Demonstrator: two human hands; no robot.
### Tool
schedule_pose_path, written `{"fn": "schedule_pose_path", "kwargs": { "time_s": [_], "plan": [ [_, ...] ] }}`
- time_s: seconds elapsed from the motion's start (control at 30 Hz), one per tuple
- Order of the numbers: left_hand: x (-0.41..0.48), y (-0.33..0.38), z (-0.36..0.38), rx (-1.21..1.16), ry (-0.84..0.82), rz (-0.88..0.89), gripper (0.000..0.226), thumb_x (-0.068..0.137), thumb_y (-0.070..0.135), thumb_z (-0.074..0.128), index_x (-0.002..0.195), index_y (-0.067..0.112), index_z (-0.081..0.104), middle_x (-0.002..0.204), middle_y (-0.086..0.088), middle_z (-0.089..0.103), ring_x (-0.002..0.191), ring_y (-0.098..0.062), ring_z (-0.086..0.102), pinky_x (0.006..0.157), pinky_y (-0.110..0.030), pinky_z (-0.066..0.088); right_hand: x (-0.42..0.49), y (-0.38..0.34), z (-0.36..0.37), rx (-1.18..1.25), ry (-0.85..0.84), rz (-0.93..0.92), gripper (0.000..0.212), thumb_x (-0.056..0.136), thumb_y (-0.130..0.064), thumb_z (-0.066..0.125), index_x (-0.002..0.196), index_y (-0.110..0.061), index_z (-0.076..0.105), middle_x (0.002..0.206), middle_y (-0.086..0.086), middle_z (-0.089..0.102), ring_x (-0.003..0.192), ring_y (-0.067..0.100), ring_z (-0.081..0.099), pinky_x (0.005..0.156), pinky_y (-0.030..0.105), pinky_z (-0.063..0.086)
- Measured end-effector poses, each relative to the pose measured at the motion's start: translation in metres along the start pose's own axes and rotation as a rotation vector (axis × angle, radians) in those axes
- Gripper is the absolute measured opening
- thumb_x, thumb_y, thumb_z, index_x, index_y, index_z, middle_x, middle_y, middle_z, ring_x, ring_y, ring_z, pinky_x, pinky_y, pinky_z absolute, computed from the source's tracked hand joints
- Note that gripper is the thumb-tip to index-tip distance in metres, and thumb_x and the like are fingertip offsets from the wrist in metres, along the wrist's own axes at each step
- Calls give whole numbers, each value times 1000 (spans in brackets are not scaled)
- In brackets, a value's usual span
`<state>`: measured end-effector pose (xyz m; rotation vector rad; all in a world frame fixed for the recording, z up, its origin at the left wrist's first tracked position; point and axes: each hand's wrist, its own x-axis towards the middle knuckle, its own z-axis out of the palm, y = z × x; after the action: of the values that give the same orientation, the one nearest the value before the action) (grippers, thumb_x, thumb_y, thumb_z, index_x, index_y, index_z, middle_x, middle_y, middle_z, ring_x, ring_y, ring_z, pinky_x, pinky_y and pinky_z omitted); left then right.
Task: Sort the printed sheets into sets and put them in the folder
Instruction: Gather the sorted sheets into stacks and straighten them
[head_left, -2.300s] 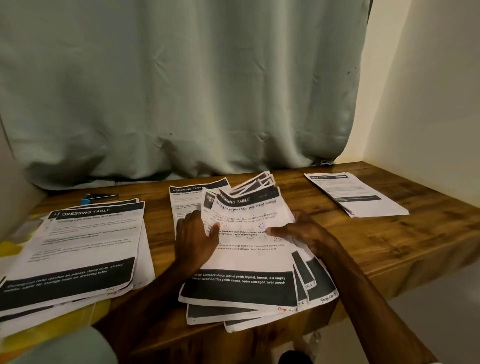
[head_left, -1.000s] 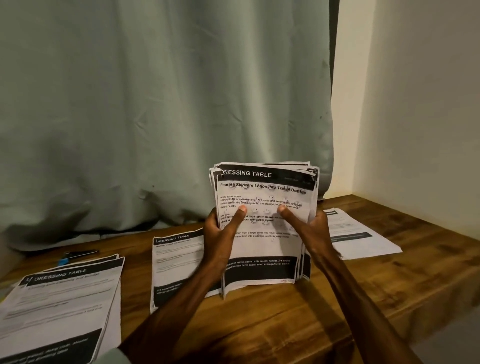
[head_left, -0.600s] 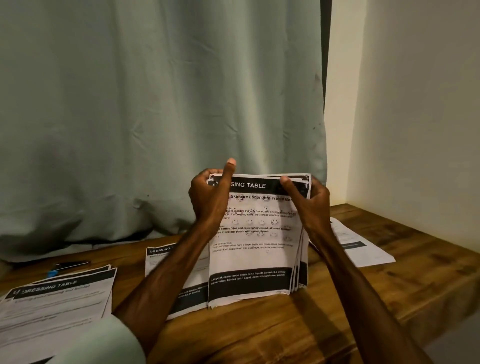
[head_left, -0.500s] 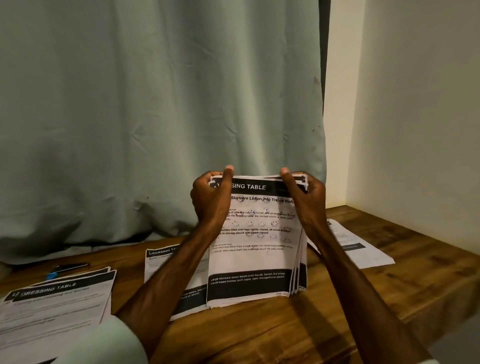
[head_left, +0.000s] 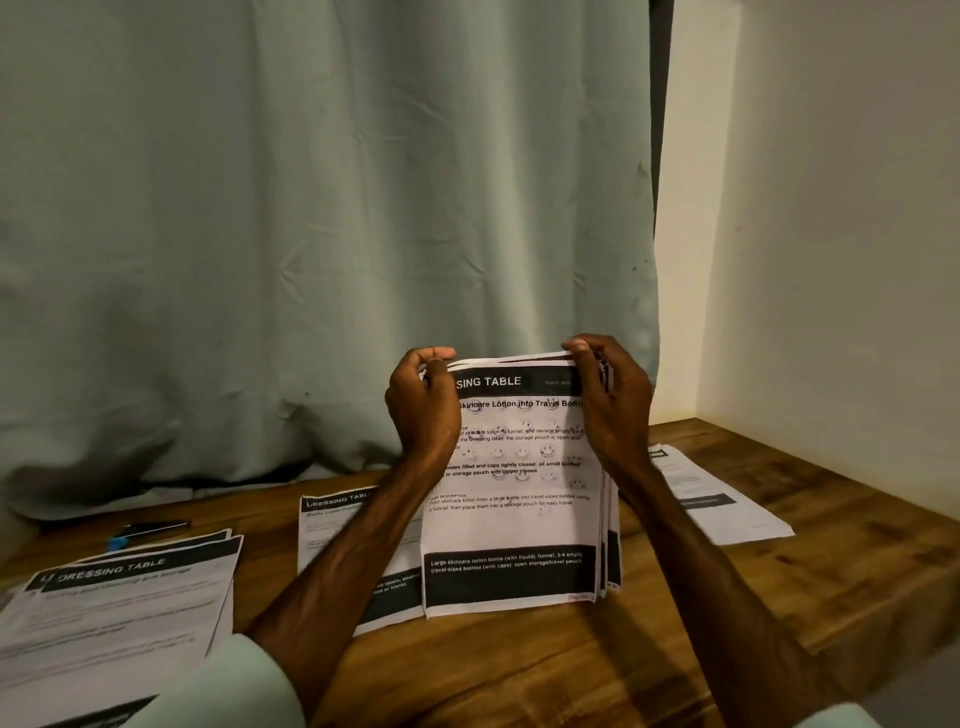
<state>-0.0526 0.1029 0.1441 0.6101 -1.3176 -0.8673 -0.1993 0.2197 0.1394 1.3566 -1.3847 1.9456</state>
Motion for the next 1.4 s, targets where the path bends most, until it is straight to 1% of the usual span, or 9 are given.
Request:
{"fn": "schedule_pose_path", "kwargs": {
  "time_s": [0.13,0.3,0.43,0.57,0.67,0.83,1.0,1.1,1.4],
  "plan": [
    [1,-4,0,25,36,35,21,104,17,49,109,17,69,100,2,69,85,-16,69,68,-24,58,-6,-3,-4,69,-117,150,51,90,-35,75,134,-21,54,110,-1,70,95,6,71,76,17,57],
    [5,-5,0,53,49,56,21,105,17,51,116,12,68,102,5,64,76,-3,62,57,-4,46,-16,18,-23,127,-268,310,87,73,-22,89,146,-23,42,119,-10,67,99,0,70,76,17,57],
    [4,-3,2,26,43,63,16,104,24,55,113,17,66,101,5,65,82,-10,67,60,-6,48,-34,40,-28,136,-311,546,57,74,-31,84,124,-22,60,115,1,73,98,18,73,70,24,60],
    [2,-1,-3,-106,-131,-5,33,93,45,71,117,28,57,103,1,74,85,-17,75,72,-33,62,-48,46,-24,176,-224,560,20,86,-20,77,103,-16,67,100,-1,76,90,22,76,62,23,59],
    [-6,-2,-22,-159,-365,-113,55,81,46,79,125,21,57,106,-1,75,85,-15,77,70,-31,63,-46,45,-27,163,-195,545,16,86,-22,77,99,-18,68,97,-2,77,86,19,76,64,26,61],
    [-36,-37,-48,-169,-672,-328,54,75,39,86,118,14,65,112,-9,76,96,-25,76,75,-37,63,-45,38,-30,216,-147,572,17,87,-22,77,100,-19,66,95,-5,76,83,14,76,61,23,59],
    [-66,-63,-41,-139,-602,-453,52,83,42,75,126,16,61,111,-8,76,95,-24,76,83,-48,62,-70,39,-35,262,-151,638,22,83,-19,80,102,-22,67,88,-8,79,83,15,76,64,26,61],
    [-75,-66,-39,-152,-498,-440,36,89,36,75,116,15,62,99,-7,78,85,-24,77,73,-43,64,-89,45,-44,237,-177,689,25,82,-18,82,102,-23,68,93,-9,78,81,9,76,60,21,58],
    [-102,-66,-43,-100,-445,-348,43,90,46,67,117,13,65,100,-5,78,87,-22,77,80,-48,63,-118,37,-43,217,-120,673,23,87,-16,77,108,-17,67,97,-8,74,82,4,74,59,19,57]
  ]
}}
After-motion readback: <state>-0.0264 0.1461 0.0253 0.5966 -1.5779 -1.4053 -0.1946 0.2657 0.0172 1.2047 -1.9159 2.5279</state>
